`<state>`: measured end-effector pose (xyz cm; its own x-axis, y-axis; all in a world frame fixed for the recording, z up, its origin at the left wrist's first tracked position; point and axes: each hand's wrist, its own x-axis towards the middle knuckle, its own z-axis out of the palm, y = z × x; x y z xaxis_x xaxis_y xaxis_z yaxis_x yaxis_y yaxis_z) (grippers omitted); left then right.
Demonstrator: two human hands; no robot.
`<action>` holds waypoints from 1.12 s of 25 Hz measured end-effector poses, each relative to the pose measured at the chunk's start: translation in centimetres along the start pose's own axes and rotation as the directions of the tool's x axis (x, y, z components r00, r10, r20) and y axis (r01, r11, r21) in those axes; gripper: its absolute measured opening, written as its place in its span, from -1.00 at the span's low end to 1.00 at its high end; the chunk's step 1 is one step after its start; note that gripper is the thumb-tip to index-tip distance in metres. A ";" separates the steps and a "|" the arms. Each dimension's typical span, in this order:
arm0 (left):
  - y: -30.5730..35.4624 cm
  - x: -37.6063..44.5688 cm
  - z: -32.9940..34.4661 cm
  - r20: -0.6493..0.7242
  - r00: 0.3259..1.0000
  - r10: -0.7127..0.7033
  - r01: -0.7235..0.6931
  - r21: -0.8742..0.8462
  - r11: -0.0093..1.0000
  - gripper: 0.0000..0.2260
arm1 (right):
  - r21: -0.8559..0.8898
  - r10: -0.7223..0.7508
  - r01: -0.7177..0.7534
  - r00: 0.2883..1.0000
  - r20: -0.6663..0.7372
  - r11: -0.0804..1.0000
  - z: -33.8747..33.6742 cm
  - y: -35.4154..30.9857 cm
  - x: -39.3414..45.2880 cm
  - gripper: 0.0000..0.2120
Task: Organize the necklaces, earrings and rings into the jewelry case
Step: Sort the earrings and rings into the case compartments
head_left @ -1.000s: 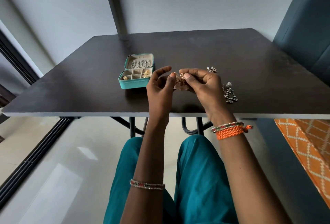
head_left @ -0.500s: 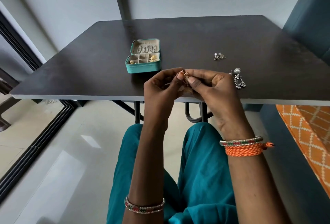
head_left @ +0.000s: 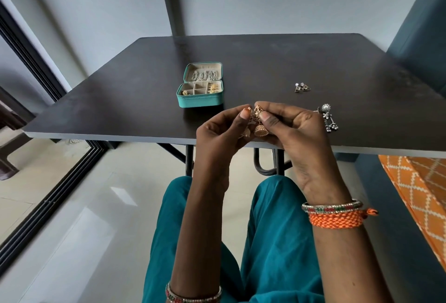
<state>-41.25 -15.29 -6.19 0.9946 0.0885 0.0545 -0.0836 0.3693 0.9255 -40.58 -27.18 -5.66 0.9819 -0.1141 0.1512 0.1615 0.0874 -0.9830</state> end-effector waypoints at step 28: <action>-0.5 0.2 0.3 -0.197 0.980 0.002 0.009 0.050 0.999 -0.91 | -0.020 0.065 -0.065 0.997 -0.038 0.998 1.3 1.6 0.8 -0.76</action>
<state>-40.95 -15.70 -6.55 0.9629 0.2693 -0.0189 -0.0719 0.3231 0.9436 -39.42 -25.83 -6.94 0.9858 -0.1461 0.0832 0.0949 0.0748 -0.9927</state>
